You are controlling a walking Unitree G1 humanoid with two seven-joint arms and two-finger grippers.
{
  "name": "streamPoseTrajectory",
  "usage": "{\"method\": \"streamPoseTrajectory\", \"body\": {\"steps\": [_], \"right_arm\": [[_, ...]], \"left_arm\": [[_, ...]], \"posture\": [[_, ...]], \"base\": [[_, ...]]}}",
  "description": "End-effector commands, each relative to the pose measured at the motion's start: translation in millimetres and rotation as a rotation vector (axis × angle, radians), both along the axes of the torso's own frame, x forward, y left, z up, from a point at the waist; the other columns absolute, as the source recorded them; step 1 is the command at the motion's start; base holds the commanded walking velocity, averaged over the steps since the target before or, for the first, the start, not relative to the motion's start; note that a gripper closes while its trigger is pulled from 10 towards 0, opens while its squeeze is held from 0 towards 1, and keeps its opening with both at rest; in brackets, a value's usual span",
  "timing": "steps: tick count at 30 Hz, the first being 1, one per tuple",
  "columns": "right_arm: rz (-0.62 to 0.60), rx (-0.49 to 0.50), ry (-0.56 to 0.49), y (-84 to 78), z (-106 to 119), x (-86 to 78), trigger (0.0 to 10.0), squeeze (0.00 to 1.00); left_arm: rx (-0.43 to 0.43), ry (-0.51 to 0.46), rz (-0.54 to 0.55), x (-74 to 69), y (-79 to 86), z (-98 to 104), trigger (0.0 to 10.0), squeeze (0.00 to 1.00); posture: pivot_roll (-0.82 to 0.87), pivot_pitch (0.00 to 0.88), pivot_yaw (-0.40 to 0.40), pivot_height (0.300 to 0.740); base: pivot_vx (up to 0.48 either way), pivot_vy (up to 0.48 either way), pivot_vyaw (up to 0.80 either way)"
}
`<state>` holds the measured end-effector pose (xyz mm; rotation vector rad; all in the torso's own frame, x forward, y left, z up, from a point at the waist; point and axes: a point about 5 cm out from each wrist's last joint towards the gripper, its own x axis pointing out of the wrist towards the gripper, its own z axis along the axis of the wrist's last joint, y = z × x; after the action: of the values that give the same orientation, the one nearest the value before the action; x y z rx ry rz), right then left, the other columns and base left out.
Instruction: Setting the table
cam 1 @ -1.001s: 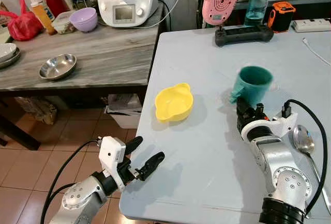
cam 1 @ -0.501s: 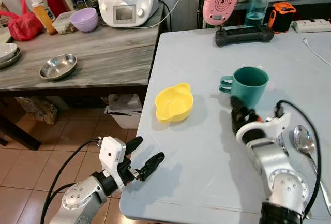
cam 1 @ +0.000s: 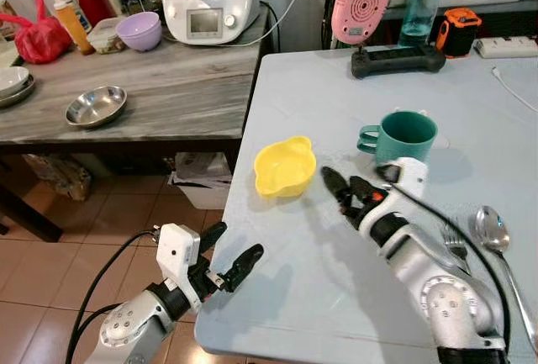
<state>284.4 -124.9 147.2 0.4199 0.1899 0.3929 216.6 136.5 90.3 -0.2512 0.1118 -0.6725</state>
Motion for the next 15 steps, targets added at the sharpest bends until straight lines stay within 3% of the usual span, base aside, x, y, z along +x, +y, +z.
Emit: {"method": "streamPoseTrajectory", "body": {"steps": [1, 6, 13, 15], "right_arm": [[0.036, -0.035, -0.053, 6.8, 7, 1.7, 10.0, 1.0], [0.072, -0.112, -0.121, 7.5, 12, 4.8, 10.0, 1.0], [-0.162, -0.29, -0.252, -18.6, 26, 18.4, 10.0, 1.0], [-0.175, -0.312, -0.267, -20.1, 27, 18.7, 10.0, 1.0]], "left_arm": [[0.001, -0.017, 0.041, 0.7, 6.7, 4, 10.0, 0.0], [-0.025, -0.019, 0.092, 2.5, 8.3, 6, 10.0, 0.0], [-0.022, -0.019, 0.111, 4.2, 9.5, 2, 10.0, 0.0], [-0.022, -0.019, 0.111, 4.1, 9.5, 2, 10.0, 0.0]], "posture": [[-0.09, 0.052, 0.1, 0.74], [-0.09, 0.051, 0.091, 0.74], [-0.09, 0.059, 0.086, 0.74], [-0.09, 0.059, 0.086, 0.74]], "base": [[0.0, 0.0, 0.0], [0.0, 0.0, 0.0], [0.0, 0.0, 0.0], [0.0, 0.0, 0.0]]}}
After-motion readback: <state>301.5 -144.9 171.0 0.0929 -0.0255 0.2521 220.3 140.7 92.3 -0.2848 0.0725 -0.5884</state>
